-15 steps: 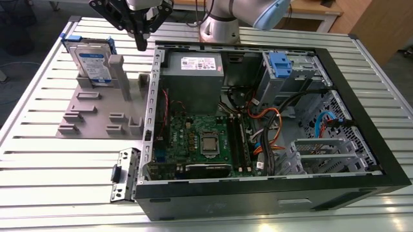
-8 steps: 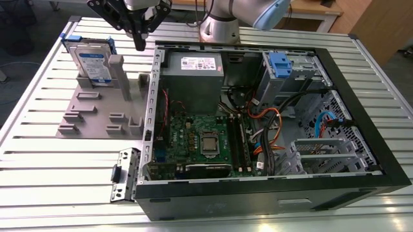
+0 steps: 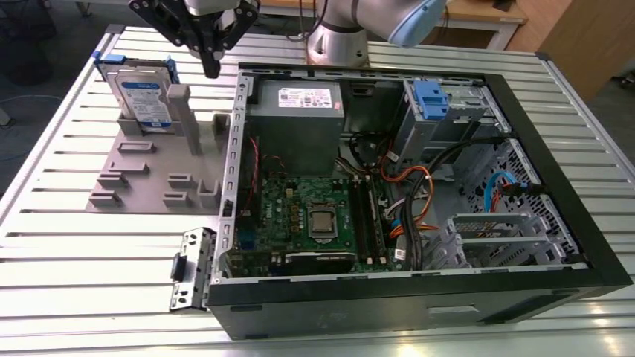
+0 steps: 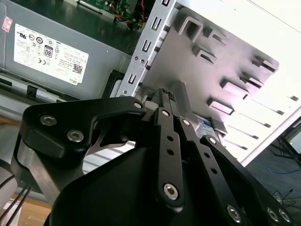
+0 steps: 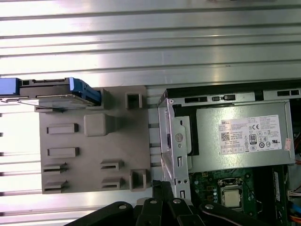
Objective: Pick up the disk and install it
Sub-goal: 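Reach for the disk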
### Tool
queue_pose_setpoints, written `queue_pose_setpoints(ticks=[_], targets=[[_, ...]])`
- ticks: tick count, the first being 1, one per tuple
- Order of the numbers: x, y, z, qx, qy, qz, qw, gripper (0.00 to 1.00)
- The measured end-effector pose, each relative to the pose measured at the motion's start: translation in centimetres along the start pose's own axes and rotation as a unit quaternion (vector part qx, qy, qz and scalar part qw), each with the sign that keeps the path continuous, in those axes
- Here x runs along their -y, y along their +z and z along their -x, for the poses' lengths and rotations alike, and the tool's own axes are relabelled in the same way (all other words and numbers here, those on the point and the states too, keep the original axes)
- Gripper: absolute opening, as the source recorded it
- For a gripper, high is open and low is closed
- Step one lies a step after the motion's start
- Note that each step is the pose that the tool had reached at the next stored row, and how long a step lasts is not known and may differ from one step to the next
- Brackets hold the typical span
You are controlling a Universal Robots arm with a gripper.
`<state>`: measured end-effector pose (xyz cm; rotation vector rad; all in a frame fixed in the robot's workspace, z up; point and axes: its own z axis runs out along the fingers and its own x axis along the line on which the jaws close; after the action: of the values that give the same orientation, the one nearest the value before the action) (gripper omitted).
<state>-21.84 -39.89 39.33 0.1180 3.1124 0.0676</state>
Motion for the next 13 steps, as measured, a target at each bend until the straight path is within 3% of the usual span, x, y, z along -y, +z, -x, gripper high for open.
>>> queue_pose_setpoints(ticks=[13], targets=[[0.04,-0.01,-0.46,0.0000,0.000,0.0000,1.00000,0.10]])
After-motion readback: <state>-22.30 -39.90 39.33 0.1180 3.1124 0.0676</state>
